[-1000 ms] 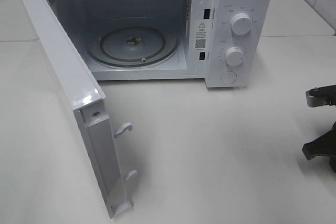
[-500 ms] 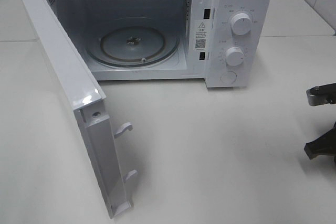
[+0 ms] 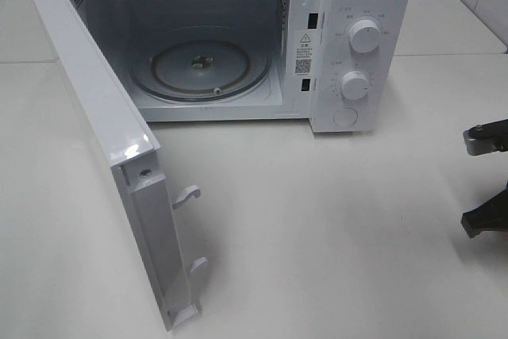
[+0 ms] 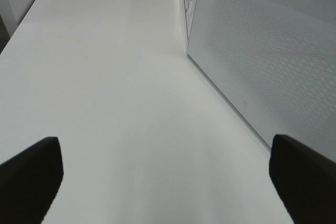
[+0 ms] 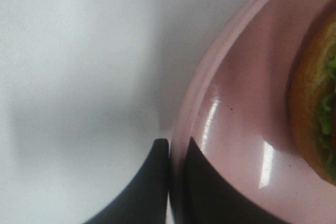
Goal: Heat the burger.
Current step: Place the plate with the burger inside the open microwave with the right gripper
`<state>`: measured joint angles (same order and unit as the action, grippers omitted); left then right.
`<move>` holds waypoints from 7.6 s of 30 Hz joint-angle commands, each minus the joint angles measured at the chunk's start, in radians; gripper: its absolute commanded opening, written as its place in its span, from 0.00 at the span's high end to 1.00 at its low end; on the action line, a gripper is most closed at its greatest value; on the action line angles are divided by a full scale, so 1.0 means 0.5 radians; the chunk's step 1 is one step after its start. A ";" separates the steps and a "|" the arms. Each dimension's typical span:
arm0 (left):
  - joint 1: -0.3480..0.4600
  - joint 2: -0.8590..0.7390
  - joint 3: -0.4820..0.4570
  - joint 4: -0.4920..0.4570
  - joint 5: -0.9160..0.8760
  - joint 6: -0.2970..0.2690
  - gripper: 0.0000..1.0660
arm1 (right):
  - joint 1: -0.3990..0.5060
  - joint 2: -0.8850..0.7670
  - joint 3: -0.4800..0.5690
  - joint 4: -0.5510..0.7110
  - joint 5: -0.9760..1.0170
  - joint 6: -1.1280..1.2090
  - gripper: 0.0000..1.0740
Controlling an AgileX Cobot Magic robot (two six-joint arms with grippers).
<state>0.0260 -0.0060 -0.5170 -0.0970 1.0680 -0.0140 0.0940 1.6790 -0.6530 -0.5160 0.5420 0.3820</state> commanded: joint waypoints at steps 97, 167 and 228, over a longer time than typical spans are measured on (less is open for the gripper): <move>-0.008 -0.028 0.002 -0.008 0.002 0.000 0.06 | 1.616 -0.578 0.000 -0.554 0.462 -0.334 1.00; -0.008 -0.028 0.002 -0.008 0.002 0.000 0.06 | 1.252 -0.570 0.000 0.492 -0.762 -3.128 1.00; -0.008 -0.028 0.002 -0.008 0.002 0.000 0.06 | 1.108 -0.360 -0.142 1.810 -0.958 -4.722 1.00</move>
<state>0.0260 -0.0060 -0.5170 -0.0970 1.0680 -0.0140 0.6450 1.5060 -0.7050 0.3820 0.1140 -1.9750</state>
